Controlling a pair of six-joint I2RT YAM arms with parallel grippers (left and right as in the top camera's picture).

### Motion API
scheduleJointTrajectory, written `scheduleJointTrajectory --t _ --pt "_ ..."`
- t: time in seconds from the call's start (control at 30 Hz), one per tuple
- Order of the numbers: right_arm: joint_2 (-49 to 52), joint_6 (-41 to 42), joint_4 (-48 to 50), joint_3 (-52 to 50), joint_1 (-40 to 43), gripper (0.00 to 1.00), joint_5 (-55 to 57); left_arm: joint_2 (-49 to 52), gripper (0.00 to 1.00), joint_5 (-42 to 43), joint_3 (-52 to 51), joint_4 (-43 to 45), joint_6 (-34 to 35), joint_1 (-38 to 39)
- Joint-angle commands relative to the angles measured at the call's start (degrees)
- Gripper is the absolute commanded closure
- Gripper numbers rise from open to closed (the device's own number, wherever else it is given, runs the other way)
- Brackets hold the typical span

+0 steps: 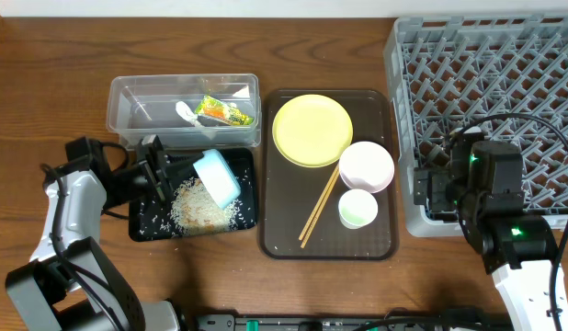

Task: Sort waste into correct bins and load items into the dishwasher rack
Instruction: 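Tip the blue bowl over the black tray to dump the rice, then carry the empty blue bowl back onto the brown tray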

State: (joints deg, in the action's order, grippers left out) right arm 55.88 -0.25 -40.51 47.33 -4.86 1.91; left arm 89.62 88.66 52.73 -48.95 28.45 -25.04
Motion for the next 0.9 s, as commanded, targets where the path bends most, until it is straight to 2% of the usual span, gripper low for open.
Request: scheduleJointTrajectory --t 0.0,0.07,0.13,0.27,0.5,0.6,0.67,0.73,0.87 --pt "-0.1 0.6 0.0 1.4 -0.7 0.01 -0.2 0.2 0.94 1.2 0.0 5.6 -1.0 -0.3" --pt "-0.1 0.6 0.0 1.4 -0.7 0.01 -0.2 0.2 0.94 0.7 0.0 12.3 -6.9 -0.3" --pt "-0.1 0.6 0.0 1.4 -0.7 0.01 -0.2 0.2 0.94 0.7 0.0 14.7 -11.6 -0.3" --pt "-0.1 0.6 -0.2 1.4 -0.7 0.01 -0.2 0.2 0.94 0.7 0.0 16.5 -11.6 -0.3" --pt "-0.1 0.6 -0.2 1.4 -0.7 0.01 -0.2 0.2 0.94 1.4 0.0 16.5 -6.7 -0.3" --pt "-0.1 0.6 -0.2 1.4 -0.7 0.01 -0.2 0.0 0.94 1.5 0.0 16.1 -7.0 0.0" --pt "-0.1 0.6 -0.2 1.4 -0.7 0.01 -0.2 -0.7 0.94 1.4 0.0 16.3 -10.8 1.1" --pt "-0.1 0.6 -0.2 1.4 -0.7 0.01 -0.2 -2.3 0.94 -1.3 0.0 16.4 -12.1 2.9" --pt "-0.1 0.6 -0.2 1.4 -0.7 0.01 -0.2 -7.2 0.94 -17.2 0.5 16.5 -12.2 9.4"
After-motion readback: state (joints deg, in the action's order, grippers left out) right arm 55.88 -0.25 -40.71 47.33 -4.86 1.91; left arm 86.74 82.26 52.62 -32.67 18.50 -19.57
